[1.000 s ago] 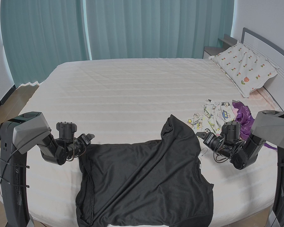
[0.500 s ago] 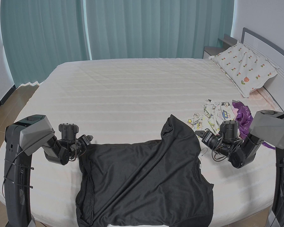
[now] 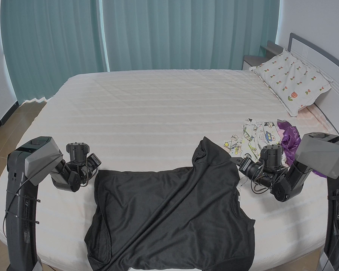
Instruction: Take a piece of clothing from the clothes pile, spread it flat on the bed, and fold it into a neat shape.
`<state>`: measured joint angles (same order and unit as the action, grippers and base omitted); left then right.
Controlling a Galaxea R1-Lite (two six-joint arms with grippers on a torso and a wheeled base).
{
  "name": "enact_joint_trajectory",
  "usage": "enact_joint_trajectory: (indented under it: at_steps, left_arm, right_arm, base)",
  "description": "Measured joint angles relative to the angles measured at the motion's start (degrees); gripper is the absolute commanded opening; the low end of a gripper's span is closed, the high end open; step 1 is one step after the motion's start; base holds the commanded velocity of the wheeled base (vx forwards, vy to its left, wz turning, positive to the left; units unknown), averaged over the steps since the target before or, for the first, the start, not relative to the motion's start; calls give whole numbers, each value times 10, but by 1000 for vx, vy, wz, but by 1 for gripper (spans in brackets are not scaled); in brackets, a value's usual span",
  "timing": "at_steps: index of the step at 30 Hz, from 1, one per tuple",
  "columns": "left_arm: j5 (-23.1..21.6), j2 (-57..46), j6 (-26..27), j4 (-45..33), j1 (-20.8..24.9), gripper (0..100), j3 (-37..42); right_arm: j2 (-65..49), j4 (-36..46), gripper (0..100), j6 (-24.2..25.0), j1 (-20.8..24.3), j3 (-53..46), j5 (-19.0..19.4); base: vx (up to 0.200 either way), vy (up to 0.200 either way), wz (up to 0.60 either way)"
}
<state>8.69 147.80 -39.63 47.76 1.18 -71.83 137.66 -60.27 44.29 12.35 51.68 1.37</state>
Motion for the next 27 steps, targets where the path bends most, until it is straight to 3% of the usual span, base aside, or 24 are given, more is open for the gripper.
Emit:
enact_joint_trajectory:
  at_steps: [4,9,10,21,27]
  left_arm:
    - [3,-3,-37,11,-10,0,-20]
    - [-5,-9,-44,12,-21,0,-16]
    - [-16,-11,-44,11,-20,100,-9]
    - [-154,-41,-42,16,-18,100,56]
    - [-177,-47,-15,13,-19,100,74]
  right_arm:
    - [2,0,100,0,0,0,0]
    - [4,0,100,0,0,4,0]
    - [4,0,100,0,0,5,0]
    - [9,-1,100,0,1,8,0]
    - [11,-1,100,0,2,9,0]
  base:
    - [0,0,0]
    - [0,0,0]
    - [0,0,0]
    - [0,0,0]
    - [0,0,0]
